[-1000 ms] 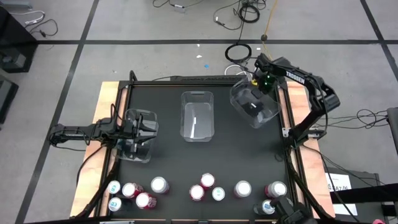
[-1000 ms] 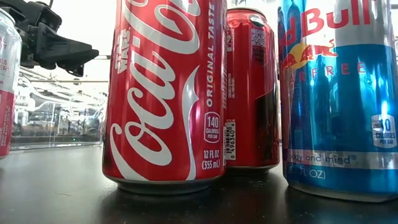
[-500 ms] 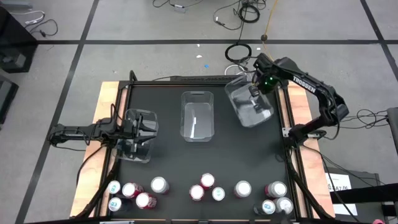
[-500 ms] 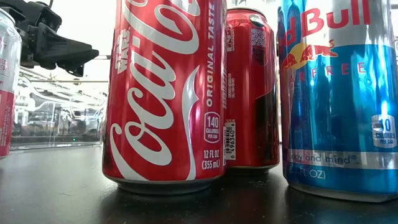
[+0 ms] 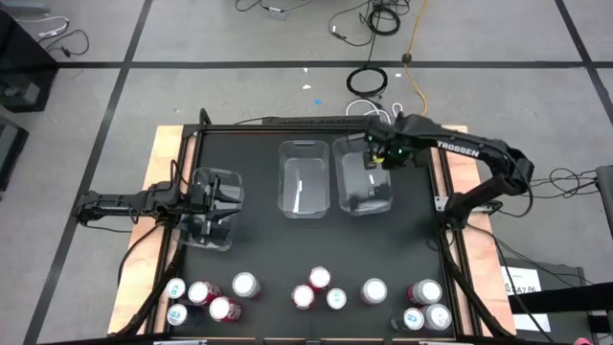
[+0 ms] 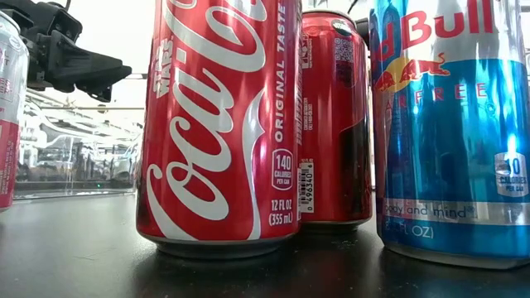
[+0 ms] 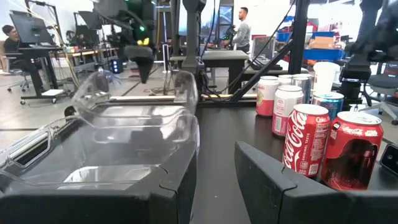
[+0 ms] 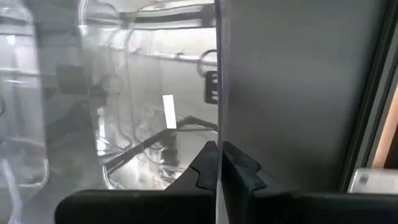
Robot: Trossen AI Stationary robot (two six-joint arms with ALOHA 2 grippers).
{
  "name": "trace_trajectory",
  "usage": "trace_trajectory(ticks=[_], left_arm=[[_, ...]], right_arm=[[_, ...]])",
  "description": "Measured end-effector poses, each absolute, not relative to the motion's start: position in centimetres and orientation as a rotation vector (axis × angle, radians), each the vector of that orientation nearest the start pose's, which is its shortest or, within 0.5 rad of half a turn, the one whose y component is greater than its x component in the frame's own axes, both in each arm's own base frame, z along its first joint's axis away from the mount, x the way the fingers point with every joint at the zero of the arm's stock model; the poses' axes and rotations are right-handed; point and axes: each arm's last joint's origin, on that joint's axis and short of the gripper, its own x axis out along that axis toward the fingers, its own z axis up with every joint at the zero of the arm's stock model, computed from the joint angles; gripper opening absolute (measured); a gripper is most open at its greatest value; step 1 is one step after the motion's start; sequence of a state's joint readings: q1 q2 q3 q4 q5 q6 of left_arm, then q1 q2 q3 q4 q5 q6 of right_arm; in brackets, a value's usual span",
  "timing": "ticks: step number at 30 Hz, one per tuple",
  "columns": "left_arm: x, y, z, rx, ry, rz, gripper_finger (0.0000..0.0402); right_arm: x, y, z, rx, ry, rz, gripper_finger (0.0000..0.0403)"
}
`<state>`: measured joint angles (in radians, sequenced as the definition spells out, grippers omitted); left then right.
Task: Sort soda cans
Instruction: Move the transparent bins to the top of the table
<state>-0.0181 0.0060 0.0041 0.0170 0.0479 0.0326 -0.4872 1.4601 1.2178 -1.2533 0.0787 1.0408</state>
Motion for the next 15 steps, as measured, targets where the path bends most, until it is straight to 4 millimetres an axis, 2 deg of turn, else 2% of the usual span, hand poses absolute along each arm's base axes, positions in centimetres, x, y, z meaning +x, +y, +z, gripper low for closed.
trace_trajectory(ticks=[6, 10, 15], left_arm=[[9.8, -0.3, 16.6, 0.033, -0.016, -0.066, 0.0121], [9.8, -0.3, 16.6, 0.033, -0.016, -0.065, 0.0121], [9.8, -0.3, 16.6, 0.033, -0.016, -0.066, 0.0121]], right_arm=[[22.3, -10.1, 24.3, 1.144, 1.144, -1.247, 0.0000], [22.9, -10.3, 23.4, 1.157, 1.077, -1.211, 0.0000], [22.6, -10.5, 22.6, 1.181, 1.066, -1.246, 0.0000]])
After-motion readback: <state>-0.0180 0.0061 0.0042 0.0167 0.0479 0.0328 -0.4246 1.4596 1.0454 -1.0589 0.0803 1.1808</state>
